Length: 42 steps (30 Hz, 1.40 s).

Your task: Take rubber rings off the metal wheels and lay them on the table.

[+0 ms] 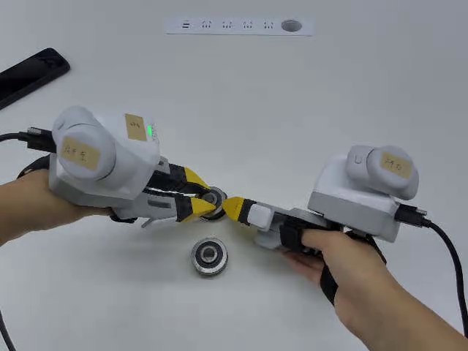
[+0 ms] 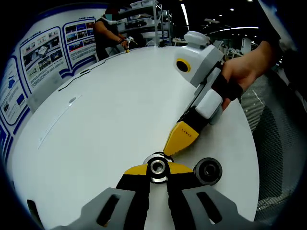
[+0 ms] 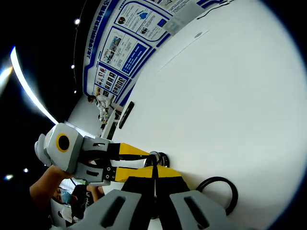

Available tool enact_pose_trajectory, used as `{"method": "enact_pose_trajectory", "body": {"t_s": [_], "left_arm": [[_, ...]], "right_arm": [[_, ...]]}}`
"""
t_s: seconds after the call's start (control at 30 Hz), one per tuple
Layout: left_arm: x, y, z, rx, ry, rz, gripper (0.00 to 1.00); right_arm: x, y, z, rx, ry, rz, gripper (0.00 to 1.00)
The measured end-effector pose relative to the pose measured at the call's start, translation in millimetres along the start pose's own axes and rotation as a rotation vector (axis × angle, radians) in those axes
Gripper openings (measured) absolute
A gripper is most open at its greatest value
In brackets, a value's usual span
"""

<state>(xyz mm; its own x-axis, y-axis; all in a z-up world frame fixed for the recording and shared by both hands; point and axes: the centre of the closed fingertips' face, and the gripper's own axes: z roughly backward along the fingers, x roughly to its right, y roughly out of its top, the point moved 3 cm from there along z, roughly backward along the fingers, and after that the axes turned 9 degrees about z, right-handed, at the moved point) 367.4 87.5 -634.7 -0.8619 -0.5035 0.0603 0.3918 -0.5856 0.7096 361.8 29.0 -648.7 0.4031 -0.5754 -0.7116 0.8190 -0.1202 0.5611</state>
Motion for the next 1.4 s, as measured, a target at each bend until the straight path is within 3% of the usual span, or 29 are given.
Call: {"method": "enact_pose_trajectory", "body": {"t_s": [0.27, 0.93, 1.3, 1.4], "left_arm": [[-1.1, -0.7, -0.1, 0.001, 0.0, -0.001, 0.13], [-0.6, 0.3, 0.1, 0.006, -0.001, -0.006, 0.13], [-1.3, -0.4, 0.3, 0.005, -0.001, -0.01, 0.13], [-0.9, -0.2, 0.4, 0.004, 0.0, -0.009, 0.13]], "right_arm": [[-2.6, 1.3, -1.0, -0.003, -0.005, 0.019, 0.0], [-8.9, 4.3, -5.1, -0.041, -0.043, 0.166, 0.0], [-10.2, 3.8, -7.2, -0.05, -0.042, 0.186, 0.0], [-15.3, 8.9, -7.2, -0.031, -0.031, 0.195, 0.0]]}}
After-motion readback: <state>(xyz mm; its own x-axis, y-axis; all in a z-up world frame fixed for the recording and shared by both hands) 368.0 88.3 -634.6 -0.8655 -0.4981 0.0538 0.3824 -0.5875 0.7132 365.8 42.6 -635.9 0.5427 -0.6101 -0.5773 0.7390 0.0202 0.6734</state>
